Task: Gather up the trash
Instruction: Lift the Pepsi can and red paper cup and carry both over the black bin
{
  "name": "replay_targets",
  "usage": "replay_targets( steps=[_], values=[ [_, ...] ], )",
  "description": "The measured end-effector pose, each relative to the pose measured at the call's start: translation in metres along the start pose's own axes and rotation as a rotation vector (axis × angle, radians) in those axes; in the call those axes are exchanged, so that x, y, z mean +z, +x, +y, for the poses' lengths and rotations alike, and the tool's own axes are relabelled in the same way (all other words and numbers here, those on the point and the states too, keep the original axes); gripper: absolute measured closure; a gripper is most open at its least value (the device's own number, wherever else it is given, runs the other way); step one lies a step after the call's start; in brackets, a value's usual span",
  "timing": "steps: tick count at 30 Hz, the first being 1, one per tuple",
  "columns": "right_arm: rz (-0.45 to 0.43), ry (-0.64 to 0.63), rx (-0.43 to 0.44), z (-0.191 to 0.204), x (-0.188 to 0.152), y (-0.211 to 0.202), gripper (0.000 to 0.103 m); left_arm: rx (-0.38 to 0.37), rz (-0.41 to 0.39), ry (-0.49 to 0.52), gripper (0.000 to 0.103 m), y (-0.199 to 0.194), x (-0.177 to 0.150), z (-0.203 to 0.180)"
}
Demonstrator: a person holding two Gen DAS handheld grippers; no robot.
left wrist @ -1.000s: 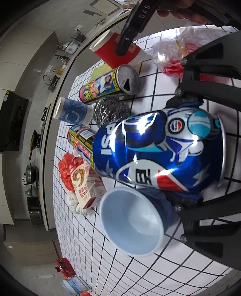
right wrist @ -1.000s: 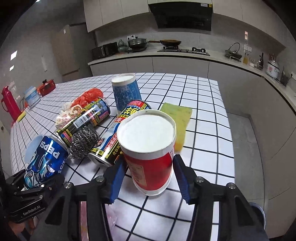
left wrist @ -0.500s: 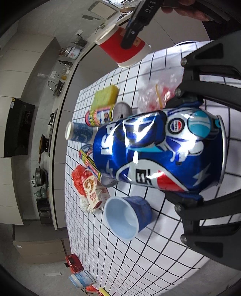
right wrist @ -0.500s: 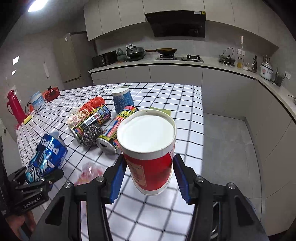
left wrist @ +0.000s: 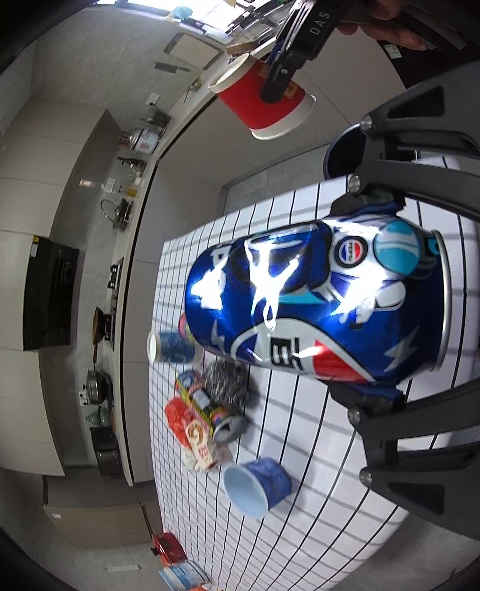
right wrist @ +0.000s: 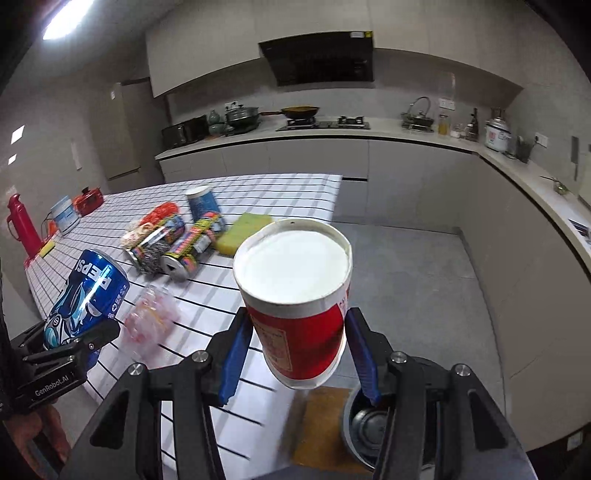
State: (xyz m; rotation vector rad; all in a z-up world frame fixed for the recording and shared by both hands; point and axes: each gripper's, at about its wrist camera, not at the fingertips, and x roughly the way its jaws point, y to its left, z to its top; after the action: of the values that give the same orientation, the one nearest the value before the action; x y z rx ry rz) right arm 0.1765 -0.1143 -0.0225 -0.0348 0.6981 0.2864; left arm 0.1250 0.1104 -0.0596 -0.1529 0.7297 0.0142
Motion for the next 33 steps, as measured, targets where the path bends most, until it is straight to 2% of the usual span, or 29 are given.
replay_targets(
  steps=[6, 12, 20, 26, 33],
  values=[
    [0.025, 0.039, -0.059, -0.058, -0.028, -0.02, 0.049, -0.07, 0.022, 0.047, 0.037, 0.008, -0.016, -0.056],
    [0.064, 0.038, -0.075, -0.118, -0.061, -0.027, 0.049, -0.131, 0.061, 0.096, 0.037, 0.023, -0.036, -0.114],
    [0.09, 0.057, -0.094, -0.178, -0.095, -0.033, 0.049, -0.164, 0.099, 0.142, 0.037, 0.041, -0.059, -0.178],
    [0.12, 0.069, -0.095, -0.205, -0.113, -0.015, 0.049, -0.169, 0.111, 0.139, 0.037, 0.06, -0.071, -0.204],
    [0.188, 0.04, -0.072, -0.223, -0.146, 0.032, 0.049, -0.166, 0.171, 0.131, 0.037, 0.097, -0.097, -0.213]
  ],
)
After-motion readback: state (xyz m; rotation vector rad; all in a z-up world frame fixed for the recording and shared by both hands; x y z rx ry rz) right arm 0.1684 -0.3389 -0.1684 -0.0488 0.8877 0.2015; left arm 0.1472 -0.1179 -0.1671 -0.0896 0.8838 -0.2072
